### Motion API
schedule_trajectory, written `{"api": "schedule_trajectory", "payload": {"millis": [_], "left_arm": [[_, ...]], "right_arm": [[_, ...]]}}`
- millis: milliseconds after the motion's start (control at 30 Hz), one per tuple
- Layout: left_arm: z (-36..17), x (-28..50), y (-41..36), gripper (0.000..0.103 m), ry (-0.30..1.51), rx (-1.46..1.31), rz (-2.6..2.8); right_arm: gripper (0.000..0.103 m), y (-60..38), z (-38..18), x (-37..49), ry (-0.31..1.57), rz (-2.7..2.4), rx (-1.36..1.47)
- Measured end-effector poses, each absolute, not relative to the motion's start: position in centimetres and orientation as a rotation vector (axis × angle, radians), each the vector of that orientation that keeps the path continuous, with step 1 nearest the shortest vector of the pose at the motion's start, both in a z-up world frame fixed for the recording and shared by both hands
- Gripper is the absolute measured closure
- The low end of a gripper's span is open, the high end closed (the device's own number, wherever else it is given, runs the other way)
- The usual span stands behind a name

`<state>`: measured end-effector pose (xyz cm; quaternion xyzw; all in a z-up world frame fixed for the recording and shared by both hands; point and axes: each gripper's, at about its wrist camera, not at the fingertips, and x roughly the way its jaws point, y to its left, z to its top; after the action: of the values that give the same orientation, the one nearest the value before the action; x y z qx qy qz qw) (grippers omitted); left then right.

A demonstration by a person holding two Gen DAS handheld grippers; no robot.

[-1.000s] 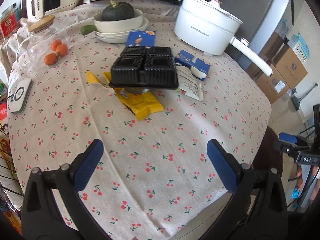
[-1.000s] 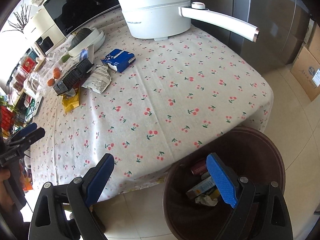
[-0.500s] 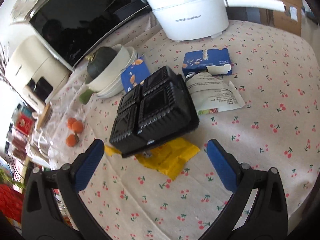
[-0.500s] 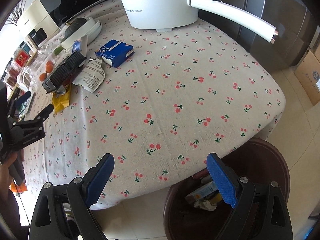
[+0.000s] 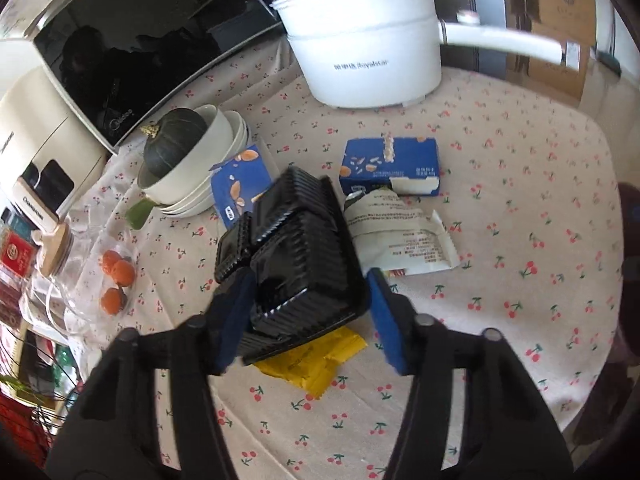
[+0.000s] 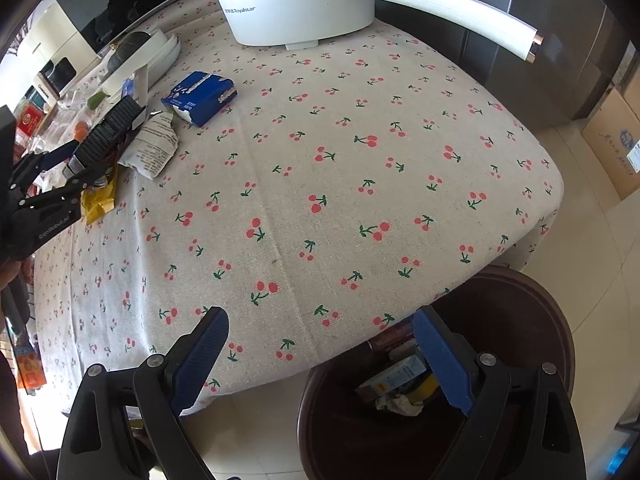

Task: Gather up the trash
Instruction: 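Grasp the black plastic tray with the left gripper while the right gripper grasps the red can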

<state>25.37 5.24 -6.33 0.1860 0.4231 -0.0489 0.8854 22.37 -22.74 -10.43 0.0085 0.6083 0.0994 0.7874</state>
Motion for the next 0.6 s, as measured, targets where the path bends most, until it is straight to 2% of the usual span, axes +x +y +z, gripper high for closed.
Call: {"api": "schedule_trajectory", "payload": {"millis": [200, 367, 600], "left_arm": [[-3.6, 22.3, 9.4, 0.063, 0.846, 0.126, -0.085], [-2.9, 19.1, 13.0, 0.064, 0.838, -0.086, -0.053], [-2.7, 14.5, 16.4, 0.066, 0.83, -0.185, 0.016]], "right_arm": [[0.008, -21.8, -9.5, 21.8, 1.293, 0.237, 0.034], [0.008, -20.2, -8.9, 21.2, 1.283, 0.272, 0.033], [0.008, -17.3, -8.6, 20.8, 1.28, 0.311, 0.053]]}}
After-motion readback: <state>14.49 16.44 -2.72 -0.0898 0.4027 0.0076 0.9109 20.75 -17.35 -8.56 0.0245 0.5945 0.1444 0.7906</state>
